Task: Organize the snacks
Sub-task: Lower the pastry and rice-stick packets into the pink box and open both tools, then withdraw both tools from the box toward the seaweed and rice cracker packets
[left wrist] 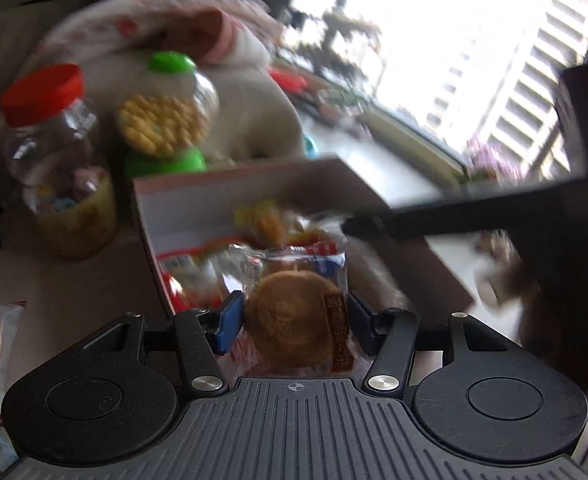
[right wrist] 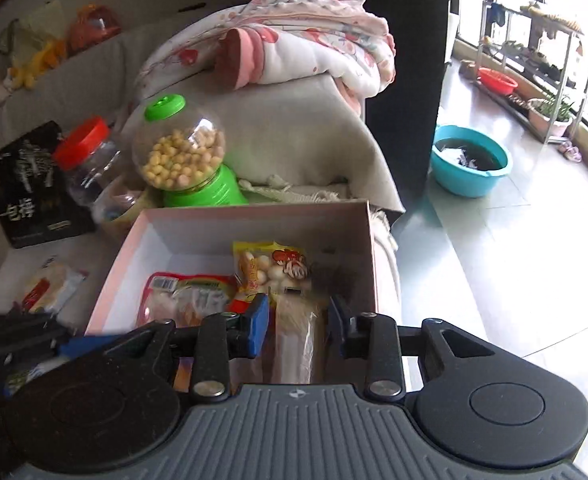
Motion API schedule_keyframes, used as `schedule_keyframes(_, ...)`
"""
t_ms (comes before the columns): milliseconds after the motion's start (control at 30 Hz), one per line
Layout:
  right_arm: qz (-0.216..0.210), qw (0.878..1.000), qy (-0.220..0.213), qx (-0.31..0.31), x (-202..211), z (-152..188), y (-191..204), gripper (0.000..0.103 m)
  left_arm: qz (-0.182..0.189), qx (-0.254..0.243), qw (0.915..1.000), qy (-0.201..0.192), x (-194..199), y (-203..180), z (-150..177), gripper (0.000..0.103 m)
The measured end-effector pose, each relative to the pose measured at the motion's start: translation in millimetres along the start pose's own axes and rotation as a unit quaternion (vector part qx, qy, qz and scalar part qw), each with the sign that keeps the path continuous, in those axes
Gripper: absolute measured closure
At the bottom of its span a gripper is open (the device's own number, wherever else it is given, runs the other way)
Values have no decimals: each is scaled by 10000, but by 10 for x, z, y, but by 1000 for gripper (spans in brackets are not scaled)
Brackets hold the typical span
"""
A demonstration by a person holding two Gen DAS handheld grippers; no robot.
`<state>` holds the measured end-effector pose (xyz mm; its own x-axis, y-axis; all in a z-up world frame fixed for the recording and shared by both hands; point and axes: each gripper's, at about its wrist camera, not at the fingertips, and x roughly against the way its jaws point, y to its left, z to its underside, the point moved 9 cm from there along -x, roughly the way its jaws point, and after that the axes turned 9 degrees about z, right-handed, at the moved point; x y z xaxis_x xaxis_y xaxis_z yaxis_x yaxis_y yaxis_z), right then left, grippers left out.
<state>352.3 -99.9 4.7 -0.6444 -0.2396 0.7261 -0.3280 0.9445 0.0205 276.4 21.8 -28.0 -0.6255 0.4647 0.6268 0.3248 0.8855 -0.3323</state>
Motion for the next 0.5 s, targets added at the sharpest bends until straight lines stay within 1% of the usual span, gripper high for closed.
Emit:
schedule_keyframes(33, 61, 9999, -91, 1, 40, -26, 2, 65, -36, -263, 9996, 129, -19, -76, 41, 42)
schedule_keyframes(67, 104, 9998, -193, 1, 94, -52, 6, 55, -89, -568, 9980, 253, -20, -148, 83, 41)
schedule_keyframes(100, 142, 9994, -308, 23, 163, -75, 23, 50, -132, -848, 9958, 318, -4, -214, 119, 41)
schedule_keyframes(133, 186, 9990, -407, 61, 240, -95, 28, 42, -131, -1020, 9941, 347, 24, -267, 144, 41)
schedule_keyframes(167, 262, 9982, -513, 136, 318, -100, 56, 40, -94, -1050, 9939, 323, 67, -300, 154, 41)
schedule_keyframes(200, 341, 9973, -598, 251, 384, -112, 94, 40, 21, -936, 9953, 258, 126, -298, 136, 41)
schedule_keyframes(267, 549, 9941, -777, 522, 510, -123, 197, 38, 394, -428, 9983, 85, 290, -255, 105, 42)
schedule_keyframes(300, 657, 9919, -893, 623, 579, -149, 242, 37, 507, -129, 9985, -152, 418, -195, 61, 42)
schedule_keyframes(333, 755, 9890, -1044, 727, 643, -160, 316, 34, 507, 141, 9975, -481, 563, -127, 16, 42)
schedule_keyframes(400, 815, 9840, -1295, 917, 738, -217, 495, 29, 302, 544, 9918, -1119, 903, 42, -34, 42)
schedule_keyframes(433, 756, 9828, -1353, 1001, 761, -260, 612, 27, 131, 703, 9881, -1363, 1073, 155, -24, 42)
schedule_keyframes(500, 419, 9835, -1311, 1175, 768, -252, 928, 26, -362, 1019, 9802, -1659, 1379, 440, 40, 42)
